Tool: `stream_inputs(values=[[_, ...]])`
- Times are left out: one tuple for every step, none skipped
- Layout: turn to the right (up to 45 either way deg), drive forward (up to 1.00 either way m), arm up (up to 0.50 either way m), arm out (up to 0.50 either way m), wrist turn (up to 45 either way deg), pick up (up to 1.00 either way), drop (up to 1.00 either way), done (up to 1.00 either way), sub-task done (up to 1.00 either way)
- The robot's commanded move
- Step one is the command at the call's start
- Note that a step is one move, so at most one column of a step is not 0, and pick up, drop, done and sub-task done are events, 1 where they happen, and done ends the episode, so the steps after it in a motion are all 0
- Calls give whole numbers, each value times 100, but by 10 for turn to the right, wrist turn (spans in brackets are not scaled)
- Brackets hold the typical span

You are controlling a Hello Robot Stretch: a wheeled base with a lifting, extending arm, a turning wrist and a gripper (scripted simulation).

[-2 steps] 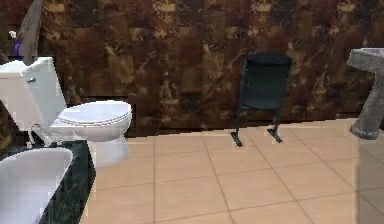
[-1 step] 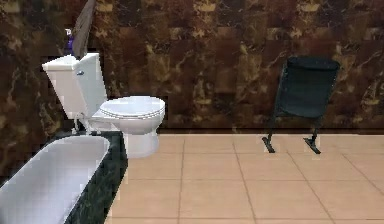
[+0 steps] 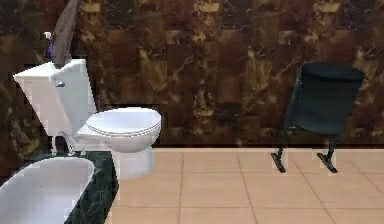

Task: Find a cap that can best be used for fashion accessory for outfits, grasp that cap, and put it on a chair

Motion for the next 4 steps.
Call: stream_inputs(values=[[450,0,0,0,0,0,0,0,0],[150,0,0,0,0,0,0,0,0],[0,70,0,0,0,0,0,0,0],[270,0,0,0,0,0,0,0,0]])
